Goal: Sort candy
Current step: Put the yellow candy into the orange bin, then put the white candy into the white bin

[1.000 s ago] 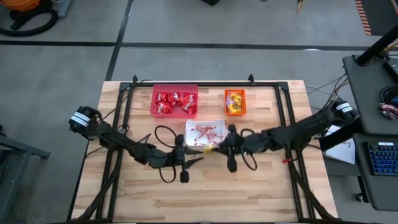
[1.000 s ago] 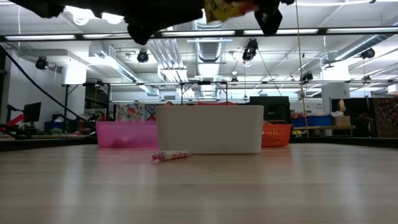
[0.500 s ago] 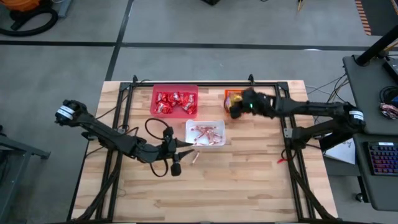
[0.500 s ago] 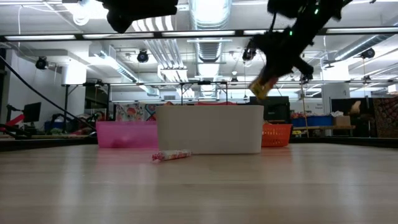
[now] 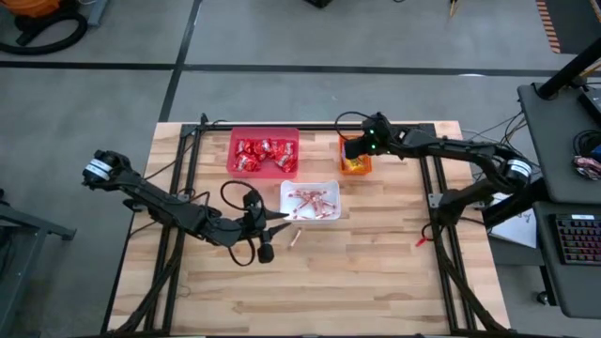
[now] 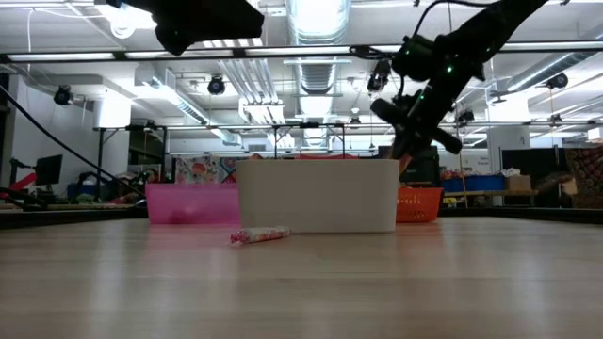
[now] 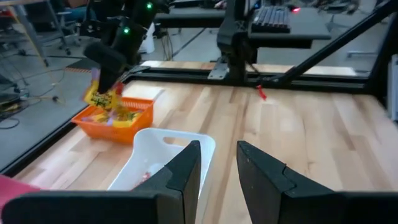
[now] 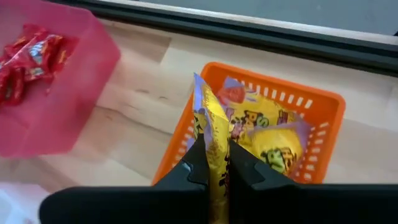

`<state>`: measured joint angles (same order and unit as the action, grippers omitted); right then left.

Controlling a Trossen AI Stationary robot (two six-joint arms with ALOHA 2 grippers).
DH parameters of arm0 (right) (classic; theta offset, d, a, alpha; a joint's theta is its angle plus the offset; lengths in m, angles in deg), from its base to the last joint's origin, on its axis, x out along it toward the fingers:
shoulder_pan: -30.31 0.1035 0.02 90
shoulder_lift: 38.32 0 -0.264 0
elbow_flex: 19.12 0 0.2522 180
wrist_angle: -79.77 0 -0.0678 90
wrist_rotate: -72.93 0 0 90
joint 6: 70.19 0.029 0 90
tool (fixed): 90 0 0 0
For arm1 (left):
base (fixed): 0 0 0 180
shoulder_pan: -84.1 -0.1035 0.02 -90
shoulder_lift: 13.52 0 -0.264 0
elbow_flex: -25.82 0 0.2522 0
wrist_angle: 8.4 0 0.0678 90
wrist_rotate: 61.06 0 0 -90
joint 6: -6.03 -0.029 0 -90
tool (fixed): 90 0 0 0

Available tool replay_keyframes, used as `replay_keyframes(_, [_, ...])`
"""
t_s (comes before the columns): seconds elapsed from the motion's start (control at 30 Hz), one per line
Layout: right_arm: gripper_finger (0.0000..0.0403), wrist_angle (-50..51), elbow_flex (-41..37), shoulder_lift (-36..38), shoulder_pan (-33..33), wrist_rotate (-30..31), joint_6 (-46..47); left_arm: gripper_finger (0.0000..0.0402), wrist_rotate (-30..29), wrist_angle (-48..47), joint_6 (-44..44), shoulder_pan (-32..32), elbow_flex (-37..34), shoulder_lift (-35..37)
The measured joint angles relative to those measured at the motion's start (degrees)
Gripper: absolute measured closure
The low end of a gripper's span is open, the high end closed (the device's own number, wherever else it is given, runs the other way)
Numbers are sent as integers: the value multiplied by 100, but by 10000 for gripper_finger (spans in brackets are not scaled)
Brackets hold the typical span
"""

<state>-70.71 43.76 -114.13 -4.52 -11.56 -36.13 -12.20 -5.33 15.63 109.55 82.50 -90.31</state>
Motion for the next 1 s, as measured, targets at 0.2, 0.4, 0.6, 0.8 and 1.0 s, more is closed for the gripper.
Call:
replay_keyframes(0.2, [370, -110, 0, -343, -28, -4, -48, 313, -44, -201, 180, 0, 0, 0])
replay_keyframes(0.4, [300, -110, 11, -414, -47, 39, -68, 313, -44, -257, 195, 0, 0, 0])
replay_keyframes(0.6, [245, -35, 17, -188, -122, 46, -79, 313, -36, -586, 468, 10, 0, 0])
replay_keyframes(0.8, [221, 256, 17, 311, -120, 45, -101, 313, 409, -1069, 1034, 83, -24, -4])
replay_keyframes(1.0, [220, 460, 17, 871, 102, 1, -107, 313, 773, -1100, 1337, 253, -171, -168])
